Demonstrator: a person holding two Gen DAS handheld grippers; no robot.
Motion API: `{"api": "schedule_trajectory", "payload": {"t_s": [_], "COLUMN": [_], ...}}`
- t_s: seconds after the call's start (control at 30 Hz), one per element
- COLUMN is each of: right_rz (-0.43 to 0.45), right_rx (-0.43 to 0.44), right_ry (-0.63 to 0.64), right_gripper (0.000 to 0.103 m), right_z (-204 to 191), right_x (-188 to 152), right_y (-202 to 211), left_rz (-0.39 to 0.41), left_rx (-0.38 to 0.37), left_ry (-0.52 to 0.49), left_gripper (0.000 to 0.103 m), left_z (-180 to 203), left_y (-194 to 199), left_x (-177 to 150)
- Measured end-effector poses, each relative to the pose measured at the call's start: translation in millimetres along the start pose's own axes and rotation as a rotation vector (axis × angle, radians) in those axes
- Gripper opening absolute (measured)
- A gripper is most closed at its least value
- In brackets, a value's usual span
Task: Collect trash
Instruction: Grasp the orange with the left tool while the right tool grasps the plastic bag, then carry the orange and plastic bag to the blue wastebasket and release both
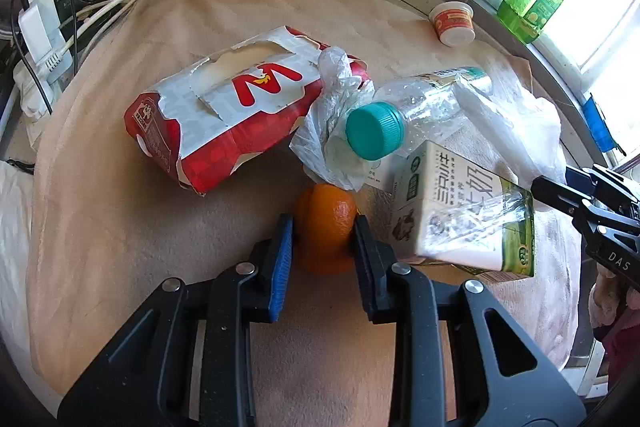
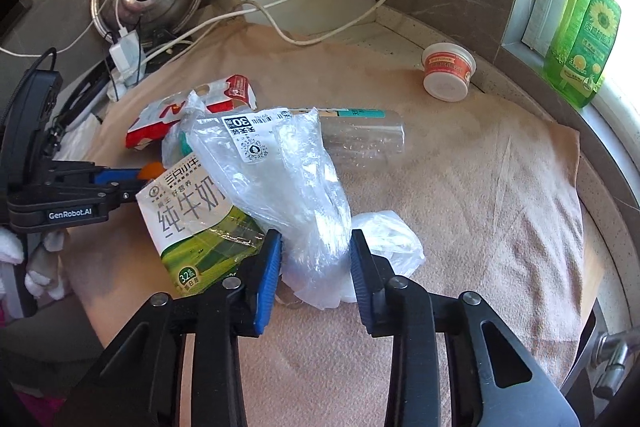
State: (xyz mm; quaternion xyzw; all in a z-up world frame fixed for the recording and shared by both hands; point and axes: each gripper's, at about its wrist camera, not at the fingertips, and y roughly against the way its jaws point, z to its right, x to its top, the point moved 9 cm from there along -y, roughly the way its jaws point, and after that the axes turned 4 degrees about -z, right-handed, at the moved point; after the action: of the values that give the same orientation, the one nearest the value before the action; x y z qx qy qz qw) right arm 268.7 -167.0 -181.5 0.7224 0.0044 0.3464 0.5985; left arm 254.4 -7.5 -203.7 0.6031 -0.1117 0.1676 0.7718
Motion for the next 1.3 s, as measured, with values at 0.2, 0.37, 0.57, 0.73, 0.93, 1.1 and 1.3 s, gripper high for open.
{"api": "schedule_trajectory", "payload": {"t_s": [0.2, 0.37, 0.57, 0.73, 0.93, 1.1, 1.3], "right_rz": [0.017, 0.039, 0.074, 0.103, 0.141, 0.161, 0.176], "right_rx": [0.001, 0.015, 0.027, 0.040, 0.077, 0.105, 0.158], "right_ry": [-0.025, -0.064, -0.109, -0.146, -0.157, -0.167, -0.156], "right_gripper": [0.020, 0.018, 0.016, 0.016, 0.016, 0.016, 0.016], "right_z": [3, 7, 12, 13, -1, -15, -43], "right_x": [-4, -7, -10, -14, -23, -32, -44], "right_y": [6, 16, 34, 51, 78, 96, 115], "left_rz": [0.017, 0.036, 0.069, 0.084, 0.100, 0.116, 0.133], "left_rx": [0.004, 0.006, 0.012, 0.009, -0.002, -0.005, 0.003], "left_ry": [-0.005, -0.004, 0.001, 0.002, 0.004, 0.008, 0.005], "left_gripper": [0.028, 0.028, 0.028, 0.028, 0.028, 0.028, 0.028], "left_z": [1, -2, -5, -6, -7, -8, -8], "left_y": [9, 20, 38, 51, 69, 84, 100], "left_x": [-3, -7, -14, -25, -45, -62, -84]}}
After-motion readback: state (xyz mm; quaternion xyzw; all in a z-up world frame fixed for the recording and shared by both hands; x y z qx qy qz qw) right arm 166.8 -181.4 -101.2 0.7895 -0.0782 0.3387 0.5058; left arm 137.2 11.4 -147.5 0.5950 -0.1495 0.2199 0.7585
